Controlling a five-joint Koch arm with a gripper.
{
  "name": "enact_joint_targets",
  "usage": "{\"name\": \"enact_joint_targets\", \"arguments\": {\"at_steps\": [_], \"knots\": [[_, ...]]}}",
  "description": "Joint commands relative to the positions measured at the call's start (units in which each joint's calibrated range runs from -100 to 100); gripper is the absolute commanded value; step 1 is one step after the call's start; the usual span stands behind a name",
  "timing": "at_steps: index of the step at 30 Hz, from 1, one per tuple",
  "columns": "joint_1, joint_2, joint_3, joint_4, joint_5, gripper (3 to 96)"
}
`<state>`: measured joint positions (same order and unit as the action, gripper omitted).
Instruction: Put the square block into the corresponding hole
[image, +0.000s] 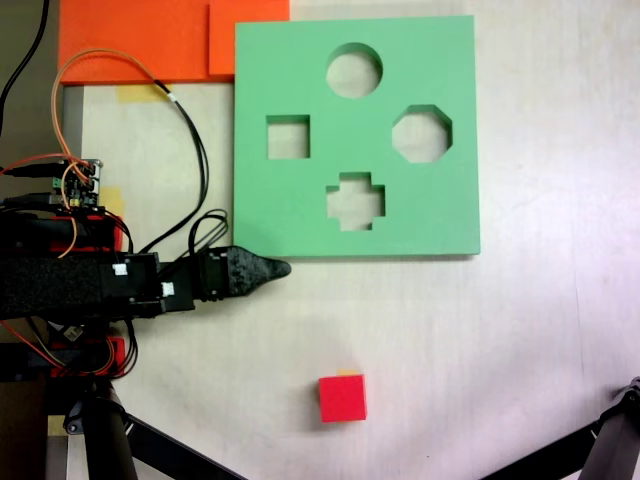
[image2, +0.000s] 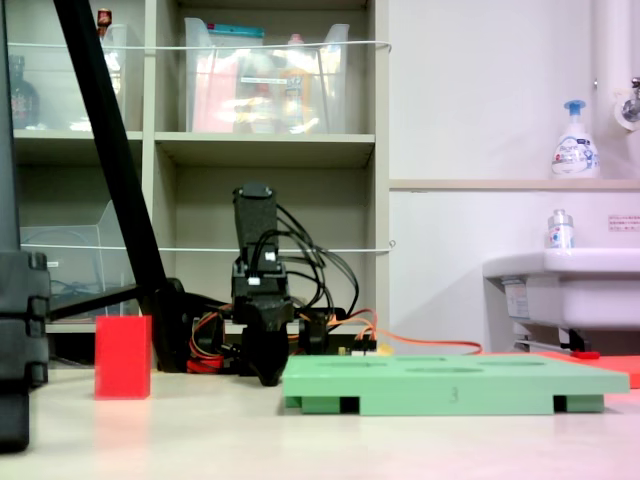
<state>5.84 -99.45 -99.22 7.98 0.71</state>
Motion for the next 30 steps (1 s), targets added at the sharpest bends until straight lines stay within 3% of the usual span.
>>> {"name": "enact_joint_targets", "arguments": {"at_steps": [1, 27, 30], "knots": [[0.1, -0.5, -0.8, -7.0, -0.3, 49.4], [0.2, -0.5, -0.8, -7.0, -0.3, 48.5], [-1.6, -0.5, -0.8, -7.0, 9.1, 48.7]]}}
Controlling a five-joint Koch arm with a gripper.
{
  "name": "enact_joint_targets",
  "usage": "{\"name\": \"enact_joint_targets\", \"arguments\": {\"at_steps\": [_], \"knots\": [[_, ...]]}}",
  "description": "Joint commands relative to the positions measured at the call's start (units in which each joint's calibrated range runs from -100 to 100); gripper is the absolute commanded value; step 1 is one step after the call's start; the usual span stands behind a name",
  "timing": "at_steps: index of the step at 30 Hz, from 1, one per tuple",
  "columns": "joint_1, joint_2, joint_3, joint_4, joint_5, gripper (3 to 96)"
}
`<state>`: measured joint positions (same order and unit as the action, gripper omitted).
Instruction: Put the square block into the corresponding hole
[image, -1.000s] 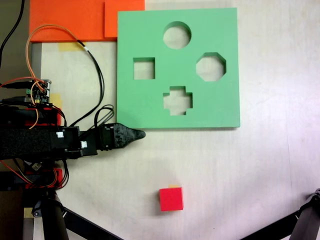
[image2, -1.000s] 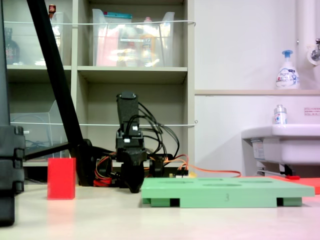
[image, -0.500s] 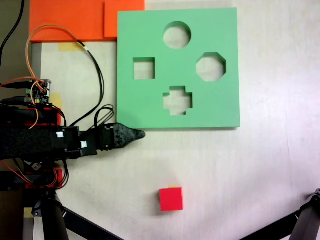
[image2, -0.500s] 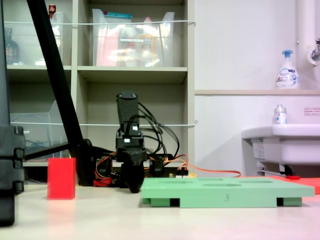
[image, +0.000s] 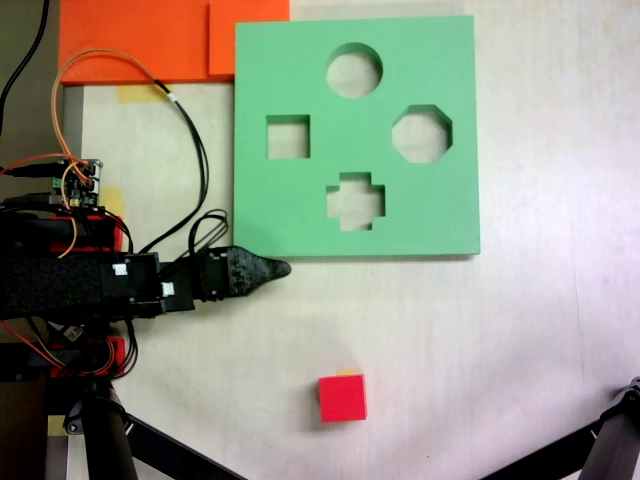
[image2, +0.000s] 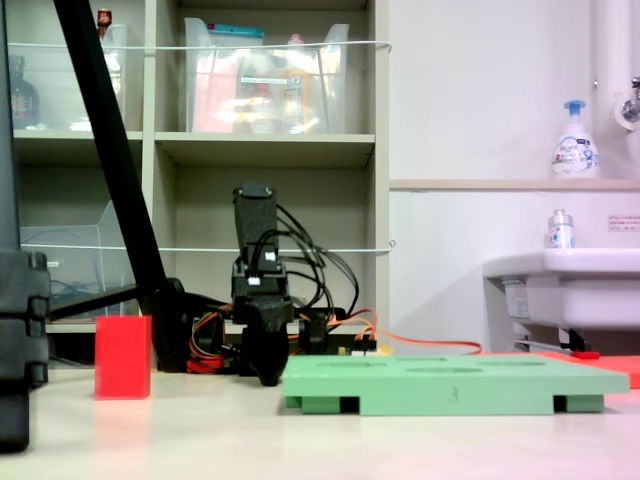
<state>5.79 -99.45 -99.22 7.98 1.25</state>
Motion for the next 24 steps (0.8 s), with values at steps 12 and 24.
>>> {"name": "enact_joint_targets", "arguments": {"at_steps": [12, 24], "knots": [[-12.4, -0.5, 34.8, -54.5, 31.3, 45.6], [-13.2, 38.0, 106.4, -106.6, 37.7, 45.7]]}}
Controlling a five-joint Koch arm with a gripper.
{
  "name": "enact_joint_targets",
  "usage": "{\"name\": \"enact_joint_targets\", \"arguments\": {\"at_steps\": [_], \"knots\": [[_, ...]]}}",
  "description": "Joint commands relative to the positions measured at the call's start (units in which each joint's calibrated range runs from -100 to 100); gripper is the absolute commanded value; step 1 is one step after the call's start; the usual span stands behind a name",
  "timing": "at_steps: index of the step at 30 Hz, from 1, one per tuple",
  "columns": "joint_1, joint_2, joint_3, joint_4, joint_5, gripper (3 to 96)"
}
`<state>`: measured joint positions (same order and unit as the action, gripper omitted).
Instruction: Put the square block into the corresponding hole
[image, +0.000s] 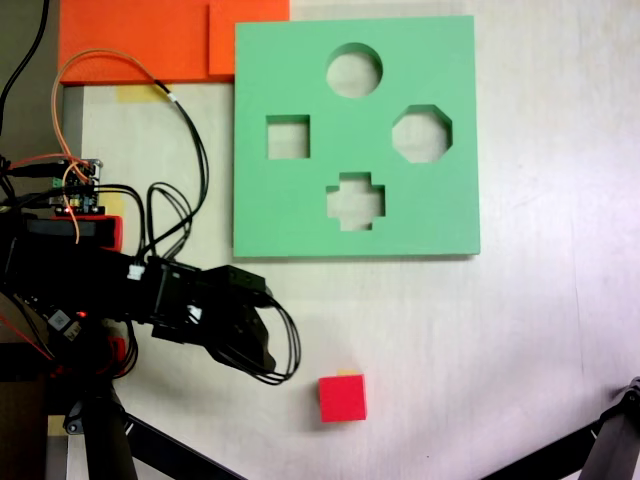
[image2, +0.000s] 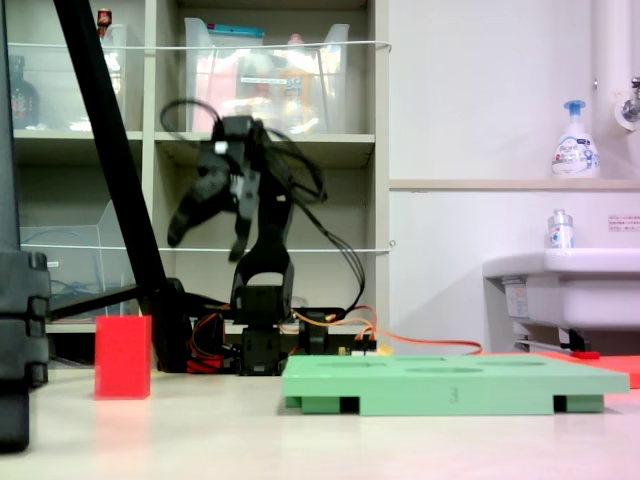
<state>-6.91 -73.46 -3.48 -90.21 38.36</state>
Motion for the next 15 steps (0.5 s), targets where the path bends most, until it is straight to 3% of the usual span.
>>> {"name": "enact_joint_targets", "arguments": {"at_steps": [1, 7, 11, 15], "knots": [[-0.6, 15.9, 14.8, -9.8, 0.5, 45.8], [-1.6, 29.6, 20.4, -9.8, 0.2, 47.7], [-2.2, 45.0, 27.1, -9.8, -0.2, 67.2], [-2.7, 58.1, 30.1, -9.8, -0.8, 96.0]]}}
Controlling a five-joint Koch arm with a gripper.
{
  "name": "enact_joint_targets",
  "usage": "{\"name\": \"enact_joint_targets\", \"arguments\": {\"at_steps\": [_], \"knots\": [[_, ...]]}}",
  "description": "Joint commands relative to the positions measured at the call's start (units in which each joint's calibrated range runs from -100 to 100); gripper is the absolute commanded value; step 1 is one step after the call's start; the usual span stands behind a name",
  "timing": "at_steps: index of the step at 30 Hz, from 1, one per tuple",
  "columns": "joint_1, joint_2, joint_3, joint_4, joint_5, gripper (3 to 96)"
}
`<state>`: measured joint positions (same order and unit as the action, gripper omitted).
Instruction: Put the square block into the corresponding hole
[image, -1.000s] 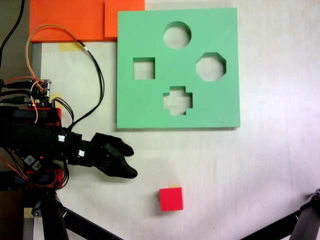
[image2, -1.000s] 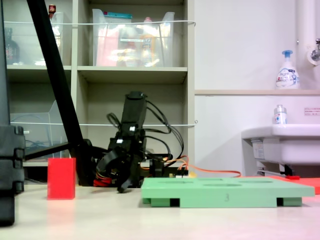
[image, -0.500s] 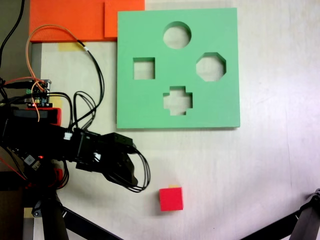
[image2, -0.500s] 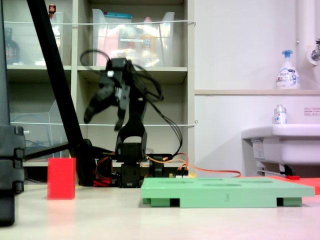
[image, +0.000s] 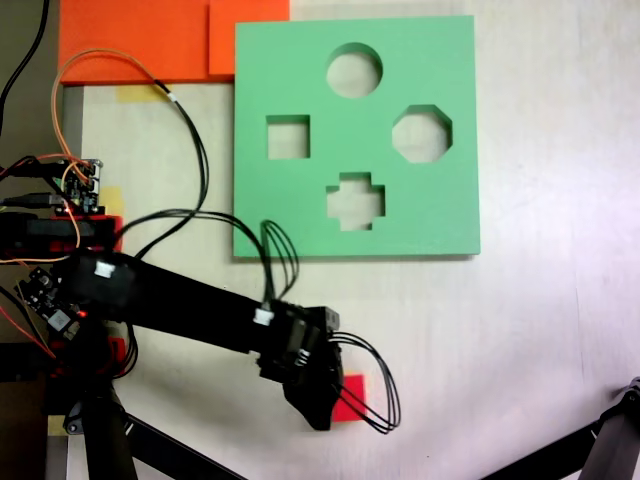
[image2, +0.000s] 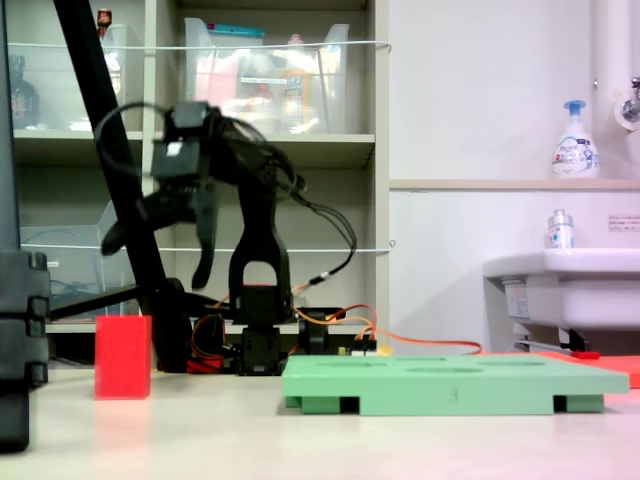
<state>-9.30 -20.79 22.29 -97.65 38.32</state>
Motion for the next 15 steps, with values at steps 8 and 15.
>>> {"name": "enact_joint_targets", "arguments": {"at_steps": [8, 15], "knots": [[-0.9, 17.6, 5.8, -1.5, -2.0, 95.8], [-1.2, 27.9, 7.3, 2.2, -3.1, 95.6]]}}
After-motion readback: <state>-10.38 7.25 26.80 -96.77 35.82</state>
